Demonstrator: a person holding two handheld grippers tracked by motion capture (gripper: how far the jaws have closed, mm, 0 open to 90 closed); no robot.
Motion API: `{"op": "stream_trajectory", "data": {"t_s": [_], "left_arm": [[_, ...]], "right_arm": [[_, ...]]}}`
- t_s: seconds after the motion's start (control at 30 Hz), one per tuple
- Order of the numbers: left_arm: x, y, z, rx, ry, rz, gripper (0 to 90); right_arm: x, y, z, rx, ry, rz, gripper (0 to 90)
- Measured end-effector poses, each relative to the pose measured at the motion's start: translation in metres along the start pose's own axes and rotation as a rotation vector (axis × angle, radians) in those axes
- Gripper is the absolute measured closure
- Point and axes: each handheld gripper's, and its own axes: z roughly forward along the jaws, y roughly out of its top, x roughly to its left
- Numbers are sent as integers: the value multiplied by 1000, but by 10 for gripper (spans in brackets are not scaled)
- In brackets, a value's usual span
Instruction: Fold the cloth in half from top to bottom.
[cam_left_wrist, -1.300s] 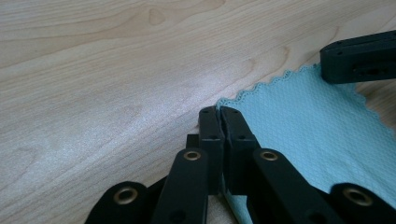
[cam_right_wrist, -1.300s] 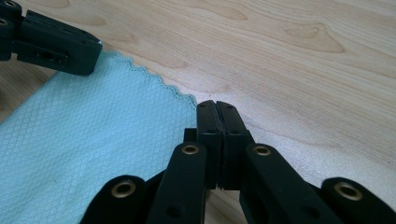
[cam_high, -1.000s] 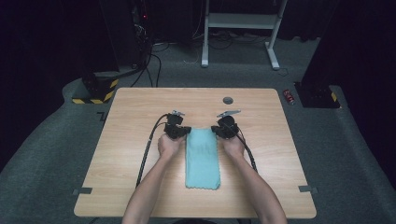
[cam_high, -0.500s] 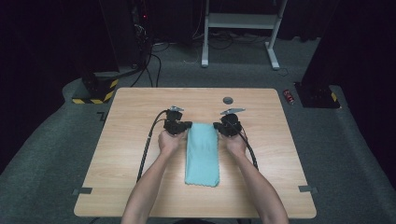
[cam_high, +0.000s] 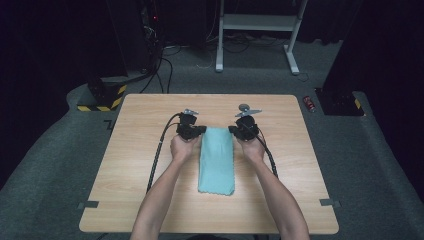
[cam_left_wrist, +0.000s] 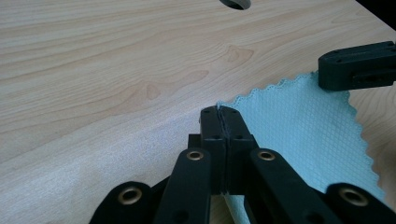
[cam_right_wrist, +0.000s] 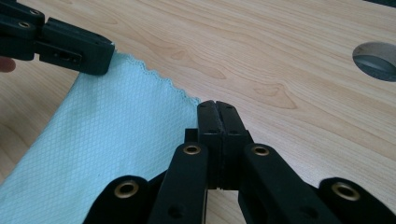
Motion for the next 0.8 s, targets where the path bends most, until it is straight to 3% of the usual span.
{"op": "stream_trajectory", "data": {"t_s": [0.2, 0.47, 0.8], "left_arm": [[0, -4, -11, -12, -48, 0, 893], [-6, -9, -24, -10, -81, 50, 893], [-16, -15, -31, -9, -108, 113, 893]], "right_arm": [[2, -1, -8, -8, 23, -8, 900], [8, -4, -17, -21, 47, -41, 900], [12, -23, -30, -32, 81, -39, 900]]}}
